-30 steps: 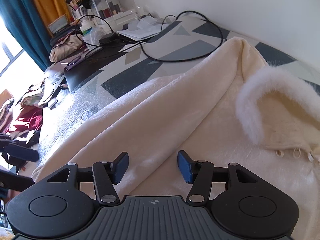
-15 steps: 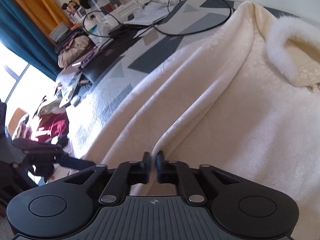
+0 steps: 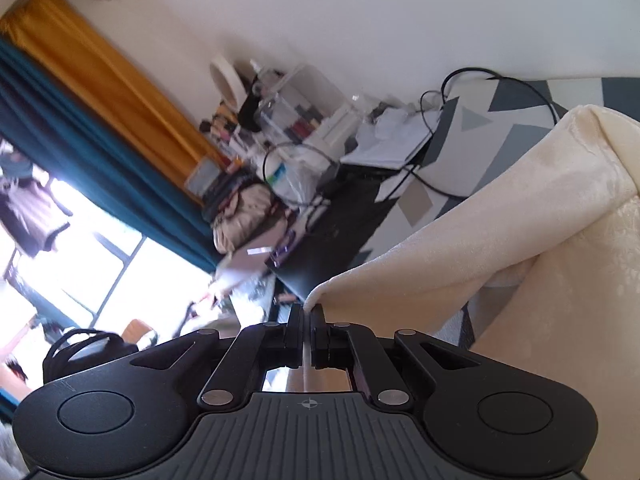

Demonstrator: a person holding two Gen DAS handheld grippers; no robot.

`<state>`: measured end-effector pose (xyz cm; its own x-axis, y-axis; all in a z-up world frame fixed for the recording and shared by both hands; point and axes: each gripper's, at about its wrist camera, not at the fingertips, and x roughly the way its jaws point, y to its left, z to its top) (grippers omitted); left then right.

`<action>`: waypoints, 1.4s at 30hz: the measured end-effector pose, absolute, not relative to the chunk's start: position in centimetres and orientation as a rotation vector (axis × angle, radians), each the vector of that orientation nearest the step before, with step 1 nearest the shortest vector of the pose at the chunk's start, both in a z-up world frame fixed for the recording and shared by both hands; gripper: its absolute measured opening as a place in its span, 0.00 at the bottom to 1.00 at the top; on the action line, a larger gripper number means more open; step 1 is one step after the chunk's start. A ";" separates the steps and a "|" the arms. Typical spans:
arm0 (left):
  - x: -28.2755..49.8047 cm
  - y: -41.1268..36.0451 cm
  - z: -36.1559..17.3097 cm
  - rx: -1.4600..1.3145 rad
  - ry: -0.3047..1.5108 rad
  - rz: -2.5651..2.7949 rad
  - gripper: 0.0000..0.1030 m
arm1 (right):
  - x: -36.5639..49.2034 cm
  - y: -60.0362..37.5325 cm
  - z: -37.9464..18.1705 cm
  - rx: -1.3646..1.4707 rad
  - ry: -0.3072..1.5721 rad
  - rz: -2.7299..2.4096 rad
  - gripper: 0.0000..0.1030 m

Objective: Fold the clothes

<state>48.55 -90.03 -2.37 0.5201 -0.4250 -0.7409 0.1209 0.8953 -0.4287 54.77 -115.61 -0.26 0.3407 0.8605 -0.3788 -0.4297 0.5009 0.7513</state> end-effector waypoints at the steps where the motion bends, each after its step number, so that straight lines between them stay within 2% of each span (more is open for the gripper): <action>1: 48.7 -89.4 -1.6 -0.348 0.950 -0.306 0.09 | 55.0 -115.9 -0.3 0.606 0.848 0.891 0.03; 2: 48.9 -88.8 -0.8 -0.353 0.925 -0.279 0.09 | 55.3 -116.2 -0.4 0.614 0.844 0.875 0.04; 5: 49.7 -87.2 2.0 -0.383 0.816 -0.233 0.09 | 56.0 -117.4 -0.7 0.624 0.829 0.800 0.29; 9: 51.9 -87.2 5.1 -0.387 0.684 -0.192 0.09 | 56.3 -120.1 -1.6 0.623 0.824 0.706 0.34; 14: 55.4 -88.7 6.9 -0.440 0.570 -0.170 0.10 | 55.9 -123.9 -3.0 0.480 0.830 0.512 0.34; 24: 56.3 -95.4 -3.0 -0.317 0.935 -0.178 0.11 | 59.5 -131.4 -6.6 0.536 0.827 0.315 0.47; 27: 56.0 -94.9 -4.6 -0.383 0.994 -0.136 0.11 | 61.2 -132.2 -7.3 0.584 0.827 0.322 0.48; 30: 55.5 -94.5 -5.1 -0.416 0.999 -0.086 0.11 | 63.5 -131.1 -7.4 0.558 0.864 0.374 0.54; 31: 55.4 -94.3 -5.0 -0.417 0.995 -0.073 0.11 | 64.4 -130.5 -7.4 0.526 0.887 0.381 0.54; 32: 55.3 -94.2 -5.0 -0.418 0.991 -0.061 0.11 | 65.2 -130.1 -7.3 0.482 0.901 0.387 0.47; 33: 55.2 -94.1 -5.0 -0.416 0.988 -0.050 0.11 | 65.9 -129.7 -7.2 0.436 0.913 0.393 0.30; 35: 55.2 -93.9 -5.0 -0.415 0.984 -0.031 0.11 | 67.4 -129.7 -6.4 0.347 0.887 0.373 0.12; 40: 55.3 -93.9 -5.0 -0.419 0.981 -0.003 0.11 | 72.6 -131.8 -4.1 0.231 0.758 0.255 0.09; 42: 55.3 -94.0 -5.0 -0.419 0.981 0.005 0.11 | 74.9 -132.5 -4.6 0.235 0.794 0.237 0.09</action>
<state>55.35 -94.00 -5.03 0.5628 -0.1827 -0.8061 -0.1910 0.9202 -0.3418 74.92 -132.48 -4.64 0.6776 0.2968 -0.6729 -0.1213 0.9475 0.2957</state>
